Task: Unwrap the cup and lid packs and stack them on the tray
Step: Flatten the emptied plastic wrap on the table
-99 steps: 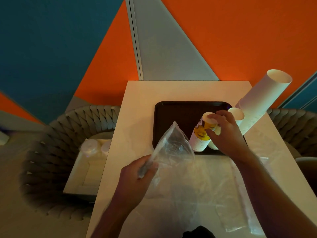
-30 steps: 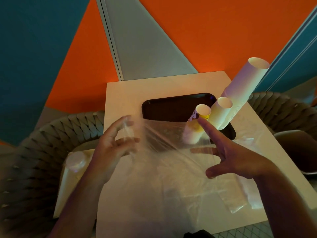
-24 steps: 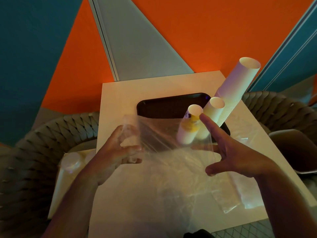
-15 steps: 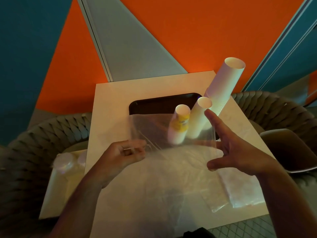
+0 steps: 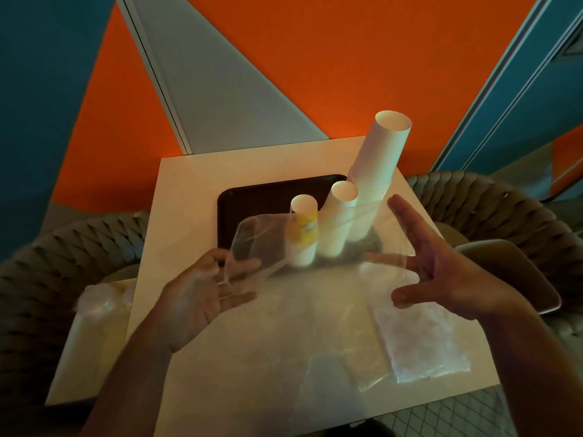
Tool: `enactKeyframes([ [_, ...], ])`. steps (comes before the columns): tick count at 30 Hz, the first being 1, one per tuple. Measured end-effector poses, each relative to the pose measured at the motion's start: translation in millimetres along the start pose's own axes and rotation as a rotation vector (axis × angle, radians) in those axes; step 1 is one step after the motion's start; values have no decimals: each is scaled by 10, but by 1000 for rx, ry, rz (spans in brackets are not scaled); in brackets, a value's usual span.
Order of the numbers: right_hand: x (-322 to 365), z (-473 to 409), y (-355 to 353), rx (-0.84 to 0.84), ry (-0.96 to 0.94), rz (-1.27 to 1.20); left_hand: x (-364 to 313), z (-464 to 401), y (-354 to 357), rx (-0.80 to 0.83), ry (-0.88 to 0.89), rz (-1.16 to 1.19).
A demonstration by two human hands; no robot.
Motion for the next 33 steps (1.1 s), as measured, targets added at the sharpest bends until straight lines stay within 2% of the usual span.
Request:
enactKeyframes([
  [2, 21, 33, -41, 10, -5, 11, 128, -89, 211, 56, -38, 9],
  [8, 60, 122, -202, 27, -1, 4, 237, -258, 391, -39, 44, -256],
  [12, 101, 196, -372, 8, -4, 3, 262, -260, 310, -54, 57, -320],
  [17, 172, 246, -447, 18, -19, -11, 329, -274, 282, -12, 13, -120],
  [20, 227, 264, -456, 64, -36, -29, 415, -304, 537, 112, -71, 110],
  [23, 265, 285, -447, 132, -40, -22, 555, -399, 790, 170, -138, 127],
  [26, 224, 318, -517, 146, -11, -18, 482, -483, 1047, 255, -18, 37],
  [29, 137, 371, -630, 144, 40, 0, 300, -558, 945, 138, 138, -20],
  [33, 56, 446, -763, 133, 116, 59, 163, -579, 942, 154, 151, -88],
])
Point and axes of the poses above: each hand's wrist, its own z-axis away from the middle knuckle, its own y-axis out of the palm, x = y × z, the point moved 10 cm from there along -z, towards the middle knuckle, and after that the axes turned 10 degrees about -z, right-handed, at the moved point
